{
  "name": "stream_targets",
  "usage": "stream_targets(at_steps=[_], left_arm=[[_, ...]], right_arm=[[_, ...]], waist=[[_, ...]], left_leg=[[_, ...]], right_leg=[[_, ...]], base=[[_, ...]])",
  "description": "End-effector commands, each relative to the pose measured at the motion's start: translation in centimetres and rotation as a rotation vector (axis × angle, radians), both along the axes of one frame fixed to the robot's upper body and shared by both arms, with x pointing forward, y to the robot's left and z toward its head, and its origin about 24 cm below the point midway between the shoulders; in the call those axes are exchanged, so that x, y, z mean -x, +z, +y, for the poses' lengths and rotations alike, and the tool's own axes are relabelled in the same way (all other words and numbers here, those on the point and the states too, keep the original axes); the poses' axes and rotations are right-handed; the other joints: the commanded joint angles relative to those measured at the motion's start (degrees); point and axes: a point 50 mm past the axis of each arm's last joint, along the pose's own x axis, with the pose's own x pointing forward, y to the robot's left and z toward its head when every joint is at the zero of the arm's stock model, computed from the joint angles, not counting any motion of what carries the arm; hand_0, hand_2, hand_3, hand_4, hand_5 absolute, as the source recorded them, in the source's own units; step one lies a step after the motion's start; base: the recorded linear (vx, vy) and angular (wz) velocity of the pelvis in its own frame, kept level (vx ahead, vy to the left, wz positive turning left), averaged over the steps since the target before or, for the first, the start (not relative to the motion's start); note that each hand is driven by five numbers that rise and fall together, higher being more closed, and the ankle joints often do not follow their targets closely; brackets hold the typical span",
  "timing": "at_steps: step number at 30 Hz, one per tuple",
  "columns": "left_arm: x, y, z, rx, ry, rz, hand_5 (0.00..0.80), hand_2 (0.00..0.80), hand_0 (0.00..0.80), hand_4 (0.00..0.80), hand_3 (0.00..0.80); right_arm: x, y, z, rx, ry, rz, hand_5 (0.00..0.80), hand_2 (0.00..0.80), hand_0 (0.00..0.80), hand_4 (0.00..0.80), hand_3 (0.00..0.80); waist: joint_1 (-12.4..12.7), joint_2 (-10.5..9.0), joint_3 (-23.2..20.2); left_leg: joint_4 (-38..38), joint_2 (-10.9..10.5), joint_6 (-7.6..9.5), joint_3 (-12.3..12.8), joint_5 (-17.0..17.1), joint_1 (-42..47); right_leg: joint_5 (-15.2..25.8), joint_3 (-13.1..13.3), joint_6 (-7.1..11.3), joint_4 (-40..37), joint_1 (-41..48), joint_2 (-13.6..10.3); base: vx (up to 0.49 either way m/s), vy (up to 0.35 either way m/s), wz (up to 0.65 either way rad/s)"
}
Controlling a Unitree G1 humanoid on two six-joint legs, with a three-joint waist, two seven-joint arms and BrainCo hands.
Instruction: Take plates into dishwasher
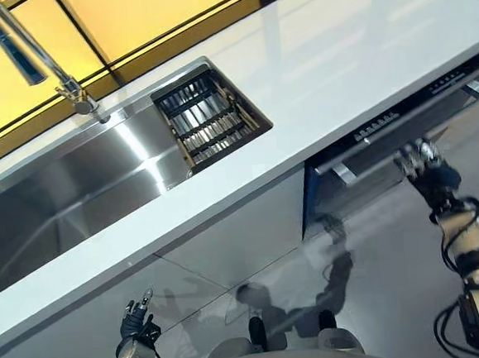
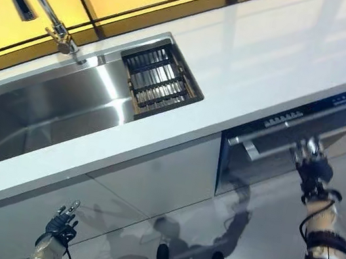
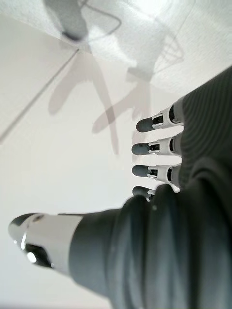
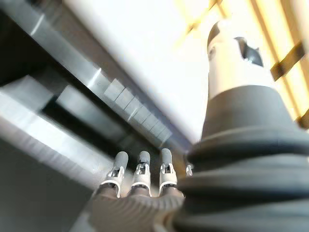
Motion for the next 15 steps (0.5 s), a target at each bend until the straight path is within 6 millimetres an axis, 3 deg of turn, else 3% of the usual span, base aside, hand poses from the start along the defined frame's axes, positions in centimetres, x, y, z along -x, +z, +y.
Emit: stream_targets(at_steps=[1,4,8,11,13,15], left_arm=[[-2.9,2.2,2.9,-0.133,-0.091,-0.037,0.0,0.0,0.0,0.0,0.0],[-2.8,2.1,3.0,-0.14,-0.09,-0.035,0.0,0.0,0.0,0.0,0.0],[-2.6,2.0,2.9,-0.142,-0.093,-0.025,0.0,0.0,0.0,0.0,0.0],[-2.8,2.0,2.7,-0.142,-0.077,-0.02,0.0,0.0,0.0,0.0,0.0],[-2.8,1.9,2.5,-0.144,-0.054,-0.02,0.0,0.0,0.0,0.0,0.0],[-2.9,1.9,2.5,-0.144,-0.042,-0.022,0.0,0.0,0.0,0.0,0.0]], right_arm=[[-3.9,6.0,2.5,-0.016,0.059,-0.237,0.0,0.0,0.0,0.0,0.0],[-4.2,6.1,2.6,0.009,0.03,-0.208,0.0,0.0,0.0,0.0,0.0],[-3.3,4.4,0.8,0.142,-0.111,-0.056,0.0,0.0,0.0,0.0,0.0],[-1.4,1.1,-1.4,0.46,-0.306,0.235,0.0,0.0,0.0,0.0,0.0],[1.2,-2.7,-2.5,0.777,-0.402,0.502,0.0,0.0,0.0,0.0,0.0],[3.0,-5.3,-2.7,0.908,-0.409,0.648,0.0,0.0,0.0,0.0,0.0]], waist=[[3.26,-5.13,-2.72],[3.82,-6.24,-2.98],[4.0,-7.51,-3.44],[3.78,-8.51,-3.46],[3.43,-9.39,-3.06],[3.33,-9.92,-2.82]], left_leg=[[0.21,-1.1,-0.63,0.95,-5.49,2.57],[0.21,-0.87,-0.7,0.56,-5.62,2.63],[0.21,-0.47,-0.72,0.32,-5.68,2.91],[0.21,-0.23,-0.65,0.3,-5.64,3.07],[0.21,0.0,-0.48,0.48,-5.51,3.15],[0.21,0.08,-0.31,0.49,-5.46,3.17]], right_leg=[[-1.89,0.68,1.52,0.74,-0.61,-2.21],[-1.95,0.5,1.5,0.57,-0.26,-1.94],[-2.08,0.49,1.43,0.43,0.4,-1.47],[-1.99,0.82,1.35,0.35,0.77,-1.2],[-1.75,1.37,1.34,0.29,1.06,-0.98],[-1.63,1.48,1.29,0.27,1.23,-0.82]], base=[[0.003,-0.041,0.16],[0.007,-0.036,0.11],[0.006,-0.002,0.01],[0.012,0.006,0.04],[-0.003,0.012,0.02],[0.0,0.0,0.0]])
